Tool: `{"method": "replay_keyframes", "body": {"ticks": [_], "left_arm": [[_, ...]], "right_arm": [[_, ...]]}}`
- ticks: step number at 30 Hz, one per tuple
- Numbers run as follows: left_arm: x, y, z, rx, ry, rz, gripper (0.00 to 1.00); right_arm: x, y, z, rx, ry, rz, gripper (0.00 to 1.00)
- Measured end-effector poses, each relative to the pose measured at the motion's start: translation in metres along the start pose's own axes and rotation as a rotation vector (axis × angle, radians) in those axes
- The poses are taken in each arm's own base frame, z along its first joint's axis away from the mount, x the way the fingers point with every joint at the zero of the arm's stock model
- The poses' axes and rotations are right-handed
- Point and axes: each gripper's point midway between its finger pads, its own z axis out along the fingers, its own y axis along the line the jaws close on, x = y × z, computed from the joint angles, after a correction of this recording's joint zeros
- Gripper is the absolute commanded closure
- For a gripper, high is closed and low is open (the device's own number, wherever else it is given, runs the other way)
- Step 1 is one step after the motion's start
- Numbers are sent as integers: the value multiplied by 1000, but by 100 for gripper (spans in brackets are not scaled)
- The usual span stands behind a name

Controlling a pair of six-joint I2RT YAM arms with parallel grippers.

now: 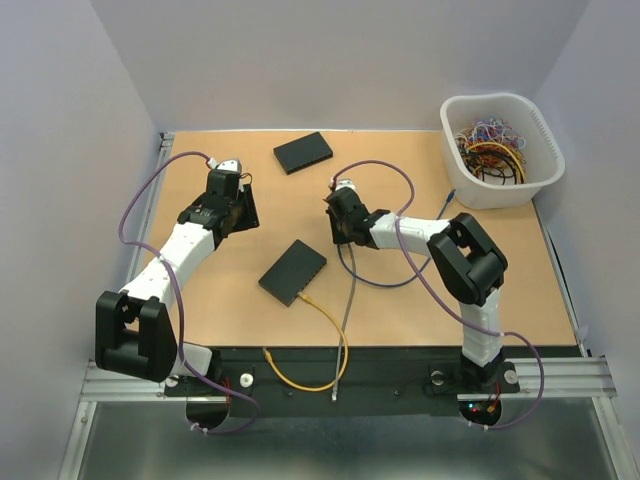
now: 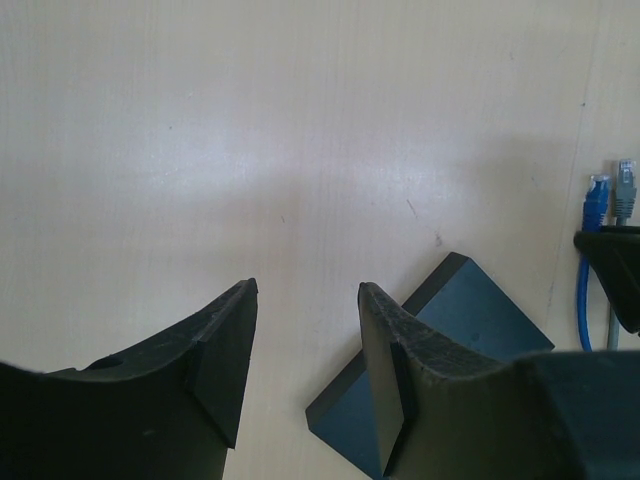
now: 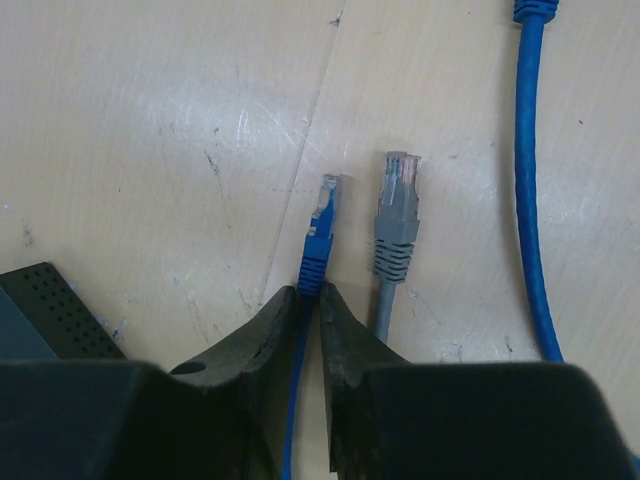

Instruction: Insert the plug into the switch port

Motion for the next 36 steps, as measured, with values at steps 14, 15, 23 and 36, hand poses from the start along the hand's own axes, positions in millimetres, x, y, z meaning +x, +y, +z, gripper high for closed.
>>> {"method": "replay_keyframes", "body": {"ticks": [14, 15, 23, 36], "left_arm": [[0, -9, -9, 26, -24, 11, 47], [-2, -13, -12, 37, -33, 15, 47], [-10, -67, -49, 285, -88, -26, 47], [35, -157, -104, 822, -38, -156, 47]], "right_arm": [[12, 4, -14, -64, 28, 1, 100], [14, 4, -17, -71, 31, -1, 100], [6, 17, -86, -255, -45, -29, 100], [-14, 65, -198, -696, -251, -73, 100]]}}
